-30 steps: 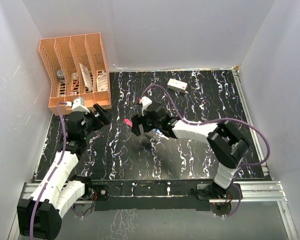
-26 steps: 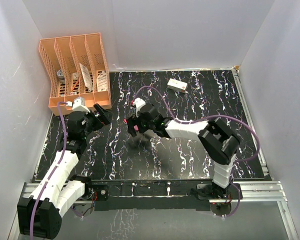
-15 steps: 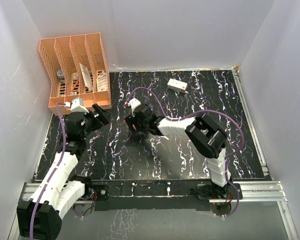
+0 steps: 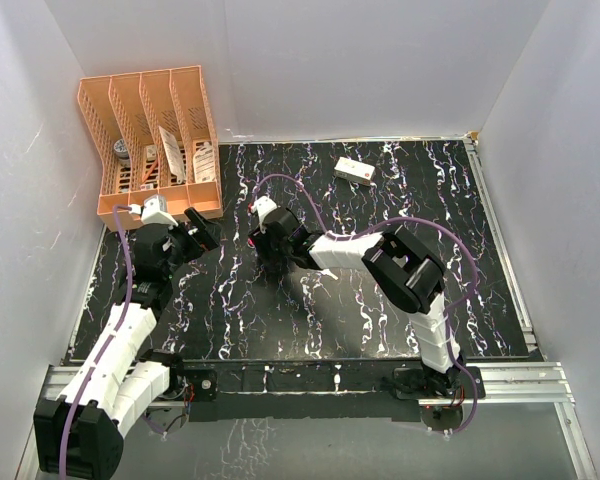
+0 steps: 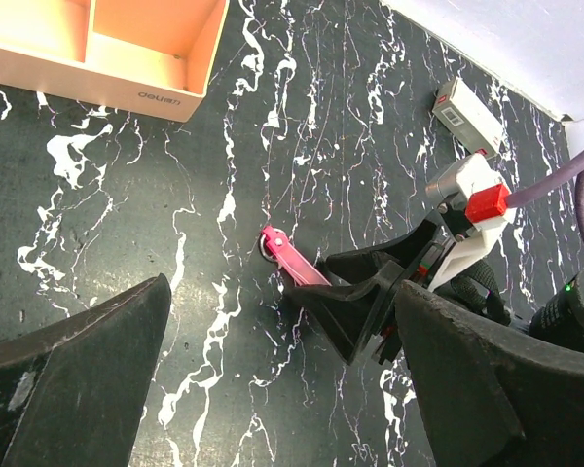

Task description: Put the keys on the keyring

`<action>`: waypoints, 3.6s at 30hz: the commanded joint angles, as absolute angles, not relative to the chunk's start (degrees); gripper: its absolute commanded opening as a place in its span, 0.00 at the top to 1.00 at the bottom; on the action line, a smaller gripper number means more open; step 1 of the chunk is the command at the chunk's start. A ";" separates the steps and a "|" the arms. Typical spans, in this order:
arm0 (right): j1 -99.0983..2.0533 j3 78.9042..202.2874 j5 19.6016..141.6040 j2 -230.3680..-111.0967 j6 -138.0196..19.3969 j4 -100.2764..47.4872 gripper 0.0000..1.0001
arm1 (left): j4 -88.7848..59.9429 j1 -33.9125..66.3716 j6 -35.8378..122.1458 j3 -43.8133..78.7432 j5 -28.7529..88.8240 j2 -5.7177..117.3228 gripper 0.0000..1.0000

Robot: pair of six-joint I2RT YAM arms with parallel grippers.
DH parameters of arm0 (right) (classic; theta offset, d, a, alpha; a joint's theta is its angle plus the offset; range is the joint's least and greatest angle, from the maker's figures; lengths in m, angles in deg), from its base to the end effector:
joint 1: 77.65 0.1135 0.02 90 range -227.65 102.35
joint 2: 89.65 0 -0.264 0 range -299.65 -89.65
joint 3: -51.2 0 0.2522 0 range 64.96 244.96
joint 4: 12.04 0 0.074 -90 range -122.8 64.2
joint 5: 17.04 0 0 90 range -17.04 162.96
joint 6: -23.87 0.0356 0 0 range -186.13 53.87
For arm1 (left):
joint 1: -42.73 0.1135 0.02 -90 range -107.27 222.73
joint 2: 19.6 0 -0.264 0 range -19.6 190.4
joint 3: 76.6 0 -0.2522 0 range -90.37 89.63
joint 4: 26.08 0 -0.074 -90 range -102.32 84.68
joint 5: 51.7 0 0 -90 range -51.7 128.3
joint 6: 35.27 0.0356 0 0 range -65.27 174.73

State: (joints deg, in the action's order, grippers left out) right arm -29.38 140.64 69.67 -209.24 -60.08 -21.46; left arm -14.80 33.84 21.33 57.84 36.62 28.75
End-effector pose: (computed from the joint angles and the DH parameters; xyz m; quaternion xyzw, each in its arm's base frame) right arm 0.3030 0.3366 0.1466 -0.3143 0.8481 0.1713 0.3907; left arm 0.2002 -0.0324 0.2718 -0.1585 0.7723 -0.2327 0.5695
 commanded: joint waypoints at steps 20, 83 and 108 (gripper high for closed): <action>-29.66 132.35 67.36 -178.28 -61.87 -21.39 0.92 | -44.48 33.50 15.45 64.89 18.45 35.59 0.09; -29.76 126.10 74.54 -163.66 -56.63 -26.94 0.91 | -60.42 18.56 36.87 61.70 21.02 39.87 0.59; -29.75 125.52 75.36 -162.61 -56.11 -27.82 0.91 | -59.72 18.30 36.81 61.52 19.75 39.86 0.75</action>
State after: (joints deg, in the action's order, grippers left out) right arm -29.44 125.12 74.72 -165.00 -56.59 -29.90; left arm -57.70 18.59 36.32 63.92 21.15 39.97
